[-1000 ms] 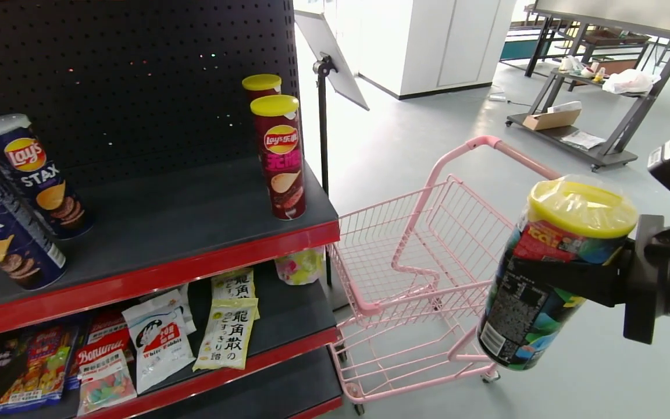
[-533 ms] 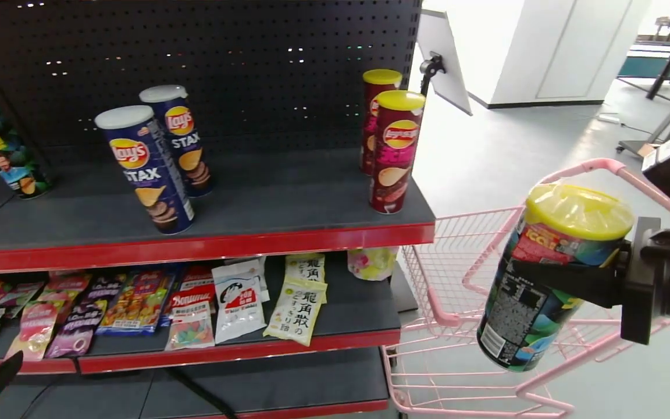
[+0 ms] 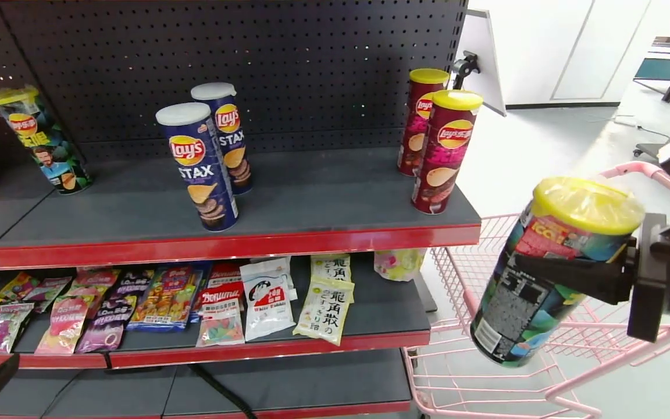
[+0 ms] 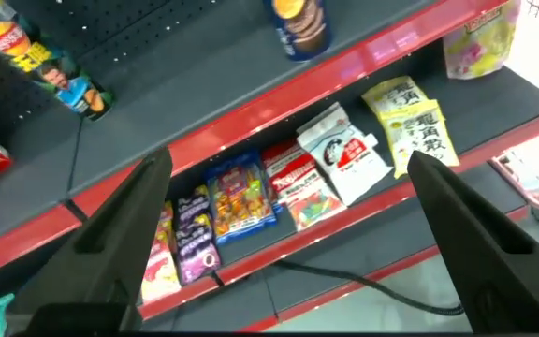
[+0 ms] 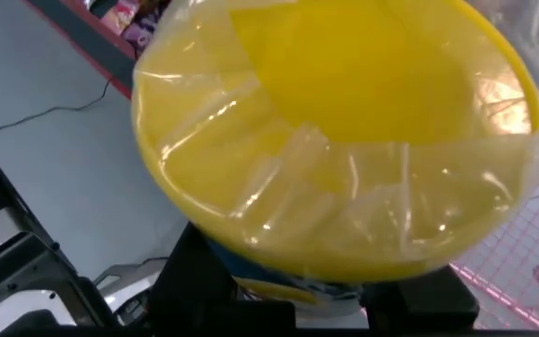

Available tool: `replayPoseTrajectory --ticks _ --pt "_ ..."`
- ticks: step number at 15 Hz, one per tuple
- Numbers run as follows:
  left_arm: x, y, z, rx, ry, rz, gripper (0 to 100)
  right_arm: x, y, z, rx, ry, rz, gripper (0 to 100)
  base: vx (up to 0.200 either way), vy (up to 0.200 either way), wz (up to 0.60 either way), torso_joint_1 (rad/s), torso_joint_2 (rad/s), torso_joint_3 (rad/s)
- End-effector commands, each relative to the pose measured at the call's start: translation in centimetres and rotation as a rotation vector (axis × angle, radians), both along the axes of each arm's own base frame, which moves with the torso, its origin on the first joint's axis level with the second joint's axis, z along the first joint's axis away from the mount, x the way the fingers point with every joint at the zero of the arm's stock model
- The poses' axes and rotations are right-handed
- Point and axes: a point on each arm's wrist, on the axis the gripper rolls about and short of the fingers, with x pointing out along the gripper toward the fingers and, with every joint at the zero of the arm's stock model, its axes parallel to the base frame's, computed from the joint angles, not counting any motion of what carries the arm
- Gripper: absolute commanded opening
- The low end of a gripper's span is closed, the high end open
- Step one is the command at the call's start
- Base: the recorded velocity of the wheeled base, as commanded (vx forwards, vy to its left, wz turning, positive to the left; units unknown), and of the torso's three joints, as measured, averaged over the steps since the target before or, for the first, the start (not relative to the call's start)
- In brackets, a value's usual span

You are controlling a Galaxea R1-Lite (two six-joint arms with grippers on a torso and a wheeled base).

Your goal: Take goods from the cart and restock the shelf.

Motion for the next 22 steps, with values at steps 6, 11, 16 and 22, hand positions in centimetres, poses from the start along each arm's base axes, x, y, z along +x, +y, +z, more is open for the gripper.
replayPoseTrajectory --ticks 6,11,16,22 --pt "-0.1 0.0 0.0 0.01 -0.005 -0.001 100 -0.2 0.1 0.3 0.051 -0.084 0.031 0 0.0 0.2 0.0 0.002 0.0 0.004" --pt "-0.2 0.0 0.0 0.01 -0.008 -0.003 100 -1.6 -0.4 -0.1 0.073 -0.075 0.111 0 0.0 0.2 0.0 -0.001 0.0 0.001" --pt "-0.3 0.1 0.0 0.01 -0.013 -0.001 100 -2.9 -0.3 -0.6 0.092 -0.065 0.222 0 0.0 0.2 0.0 0.002 0.0 0.002" --pt "-0.2 0.0 0.0 0.01 -0.01 -0.001 100 -3.1 -0.3 -0.7 0.092 -0.067 0.232 0 0.0 0.2 0.0 0.004 0.0 0.002"
